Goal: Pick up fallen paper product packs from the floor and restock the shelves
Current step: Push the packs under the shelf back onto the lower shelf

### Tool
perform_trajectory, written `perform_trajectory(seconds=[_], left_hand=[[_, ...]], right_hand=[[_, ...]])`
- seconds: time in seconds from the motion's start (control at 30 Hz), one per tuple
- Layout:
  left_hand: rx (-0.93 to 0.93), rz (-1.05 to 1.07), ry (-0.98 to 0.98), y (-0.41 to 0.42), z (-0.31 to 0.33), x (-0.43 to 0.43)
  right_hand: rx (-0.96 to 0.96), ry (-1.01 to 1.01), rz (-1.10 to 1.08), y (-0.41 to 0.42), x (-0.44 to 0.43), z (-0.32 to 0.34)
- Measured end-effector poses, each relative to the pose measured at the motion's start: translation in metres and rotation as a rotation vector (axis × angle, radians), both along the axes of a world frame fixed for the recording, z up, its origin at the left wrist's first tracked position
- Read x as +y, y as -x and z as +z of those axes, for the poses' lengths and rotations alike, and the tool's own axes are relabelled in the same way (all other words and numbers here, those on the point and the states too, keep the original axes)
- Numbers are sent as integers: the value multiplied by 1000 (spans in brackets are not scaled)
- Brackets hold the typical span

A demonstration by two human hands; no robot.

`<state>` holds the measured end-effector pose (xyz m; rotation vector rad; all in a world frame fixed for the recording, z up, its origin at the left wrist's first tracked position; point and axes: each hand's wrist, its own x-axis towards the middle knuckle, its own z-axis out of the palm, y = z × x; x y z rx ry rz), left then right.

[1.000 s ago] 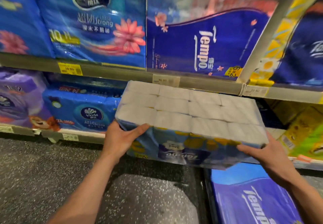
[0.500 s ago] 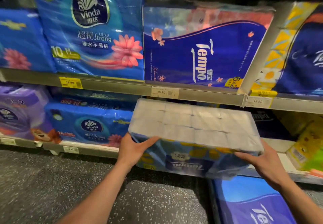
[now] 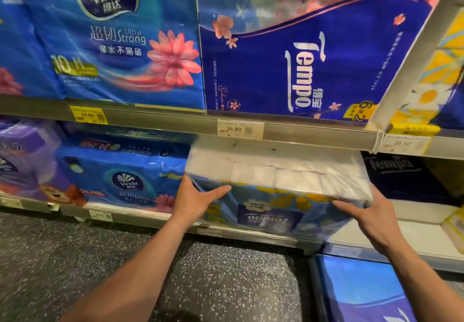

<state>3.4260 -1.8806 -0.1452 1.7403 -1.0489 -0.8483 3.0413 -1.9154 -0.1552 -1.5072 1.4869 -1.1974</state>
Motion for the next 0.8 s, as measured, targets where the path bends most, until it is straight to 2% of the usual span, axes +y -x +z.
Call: perform_trajectory(seconds=[0.23,0.33,0.43,0.53,0.67,0.8], left_hand=[[-279,74,-56,2,-8,-10],[-378,160,87,0,1,-4],[-339,147,186,-9,9,3],[-374,48,159,-7,17,14],[-455,-7,150,1,31,32],[-459,-77,61,14,49,56]], right_hand=[[-46,21,-27,1,-39,-30],[-20,-18,-28,-3,-53,-38],[-26,-80,43,-4,-57,-41],[73,-154,108,-4,-44,-37],[203,-212,82,17,-23,-37],[320,-247,32,13,41,13]])
